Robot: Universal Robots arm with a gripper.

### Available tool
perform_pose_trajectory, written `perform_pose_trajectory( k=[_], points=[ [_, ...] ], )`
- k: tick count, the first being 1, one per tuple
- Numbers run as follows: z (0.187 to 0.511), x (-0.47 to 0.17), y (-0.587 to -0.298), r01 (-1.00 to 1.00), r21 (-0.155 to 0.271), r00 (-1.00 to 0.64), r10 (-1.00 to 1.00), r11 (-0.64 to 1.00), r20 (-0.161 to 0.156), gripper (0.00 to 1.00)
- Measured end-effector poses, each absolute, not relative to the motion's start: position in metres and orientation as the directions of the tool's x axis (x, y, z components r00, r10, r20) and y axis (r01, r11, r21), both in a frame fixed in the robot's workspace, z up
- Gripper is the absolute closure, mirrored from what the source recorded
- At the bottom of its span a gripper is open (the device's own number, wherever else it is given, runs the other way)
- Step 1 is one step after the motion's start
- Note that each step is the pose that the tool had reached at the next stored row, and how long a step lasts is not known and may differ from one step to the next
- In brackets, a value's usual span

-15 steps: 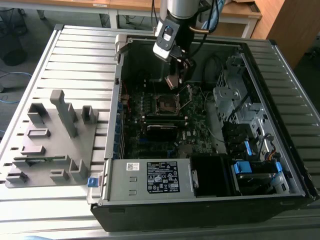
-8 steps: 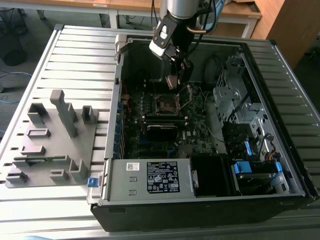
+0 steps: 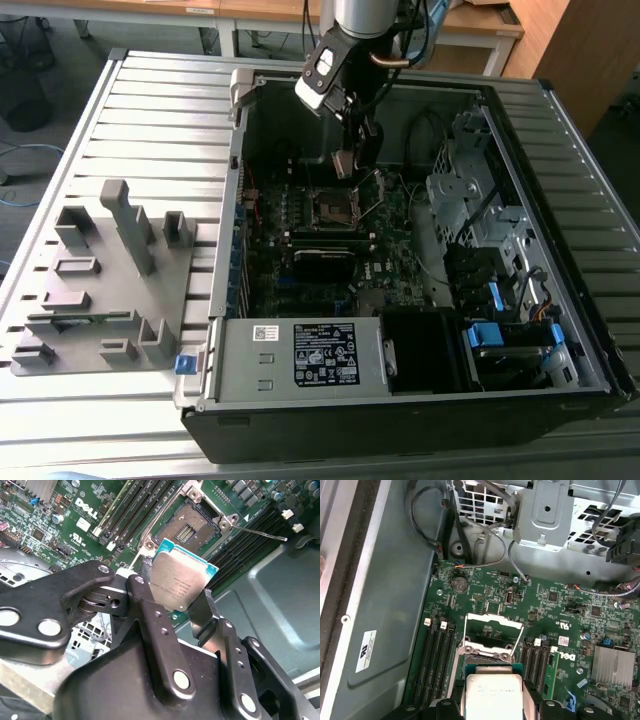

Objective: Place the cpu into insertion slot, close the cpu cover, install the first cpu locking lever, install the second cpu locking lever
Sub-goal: 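Place the cpu into insertion slot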

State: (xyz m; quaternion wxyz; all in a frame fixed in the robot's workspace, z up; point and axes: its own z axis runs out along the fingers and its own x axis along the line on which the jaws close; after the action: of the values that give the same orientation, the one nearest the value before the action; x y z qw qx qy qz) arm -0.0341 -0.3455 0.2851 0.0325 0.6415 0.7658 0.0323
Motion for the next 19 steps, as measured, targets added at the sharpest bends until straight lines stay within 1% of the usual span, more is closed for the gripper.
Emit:
perform_pose_trajectory(
  k=[3,10,19],
  points=[
    [0.2851,-0.0341,-0.3455,0.981,0.091,-0.173,0.985,0.173,-0.008,0.46],
    [0.2845,-0.0341,-0.3455,0.994,0.091,-0.058,0.998,0.058,-0.008,0.46],
    [0.2844,-0.0357,-0.3453,0.994,0.091,-0.054,0.999,0.054,-0.009,0.46]
  ],
)
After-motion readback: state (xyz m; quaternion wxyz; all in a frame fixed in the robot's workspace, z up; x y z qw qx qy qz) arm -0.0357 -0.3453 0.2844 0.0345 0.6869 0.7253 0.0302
